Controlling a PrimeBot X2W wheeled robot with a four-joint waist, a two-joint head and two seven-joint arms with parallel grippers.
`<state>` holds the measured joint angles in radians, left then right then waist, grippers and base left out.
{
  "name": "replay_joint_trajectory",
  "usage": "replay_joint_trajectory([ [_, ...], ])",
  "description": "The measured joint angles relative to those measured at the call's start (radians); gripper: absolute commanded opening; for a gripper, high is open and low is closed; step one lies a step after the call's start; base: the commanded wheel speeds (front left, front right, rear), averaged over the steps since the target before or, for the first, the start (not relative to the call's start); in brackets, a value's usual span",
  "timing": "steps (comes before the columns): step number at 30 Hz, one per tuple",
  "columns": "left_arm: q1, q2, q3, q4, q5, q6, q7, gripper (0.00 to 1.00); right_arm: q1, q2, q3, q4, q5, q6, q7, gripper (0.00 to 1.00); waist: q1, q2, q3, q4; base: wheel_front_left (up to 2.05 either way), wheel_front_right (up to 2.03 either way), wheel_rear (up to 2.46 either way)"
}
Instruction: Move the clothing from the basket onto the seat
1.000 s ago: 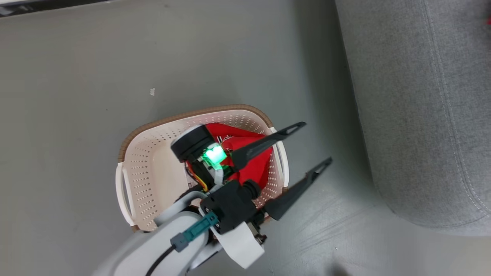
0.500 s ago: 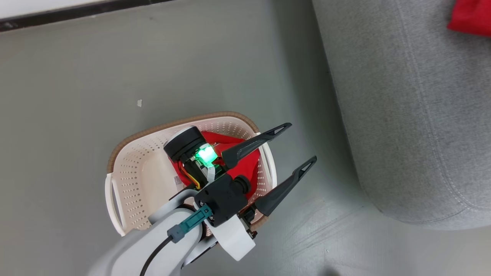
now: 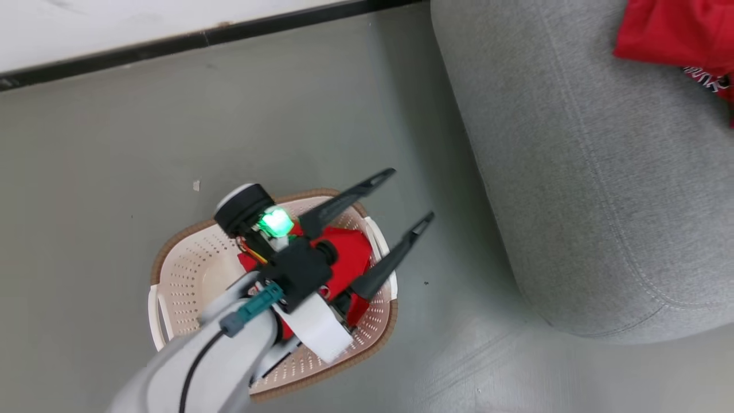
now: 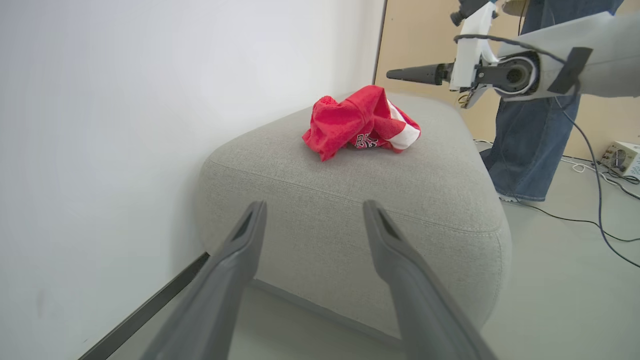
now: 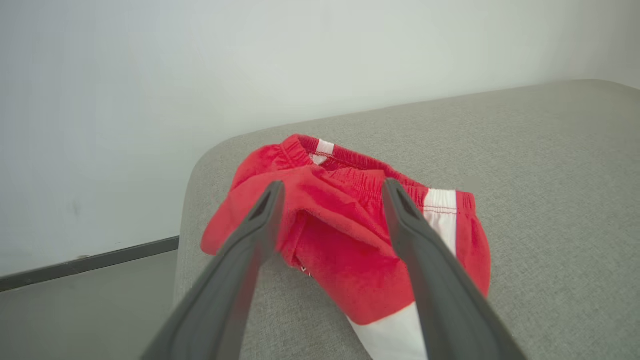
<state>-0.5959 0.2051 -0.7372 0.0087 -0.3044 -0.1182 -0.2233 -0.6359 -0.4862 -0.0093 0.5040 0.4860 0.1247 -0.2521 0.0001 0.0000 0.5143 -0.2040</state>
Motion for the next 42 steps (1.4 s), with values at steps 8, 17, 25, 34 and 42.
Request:
replay_joint_trajectory([
  [8,0.037,0.013,0.076,0.047,-0.025,0.032,-0.018,1.00,0.024,0.046,0.027,-0.136,0.004,0.000,0.000,1.00,0.0000,0.0000,-0.060,-0.006,0.00,0.00,0.00],
  [17,0.109,0.040,0.177,0.100,-0.041,0.093,-0.025,1.00,0.063,0.147,0.053,-0.229,-0.040,0.000,0.000,1.00,0.0000,0.0000,-0.136,0.008,0.00,0.00,0.00],
  [25,0.203,0.040,0.278,0.115,-0.081,0.157,-0.026,1.00,0.134,0.220,0.048,-0.304,-0.120,0.000,0.000,1.00,0.0000,0.0000,-0.208,0.029,0.00,0.00,0.00],
  [34,0.302,0.029,0.407,0.100,-0.086,0.223,-0.026,1.00,0.250,0.316,0.053,-0.351,-0.193,0.000,0.000,1.00,0.0000,0.0000,-0.287,0.058,0.00,0.00,0.00],
  [42,0.417,0.024,0.491,0.113,-0.089,0.266,-0.026,1.00,0.357,0.386,0.046,-0.368,-0.263,0.000,0.000,1.00,0.0000,0.0000,-0.358,0.081,0.00,0.00,0.00],
])
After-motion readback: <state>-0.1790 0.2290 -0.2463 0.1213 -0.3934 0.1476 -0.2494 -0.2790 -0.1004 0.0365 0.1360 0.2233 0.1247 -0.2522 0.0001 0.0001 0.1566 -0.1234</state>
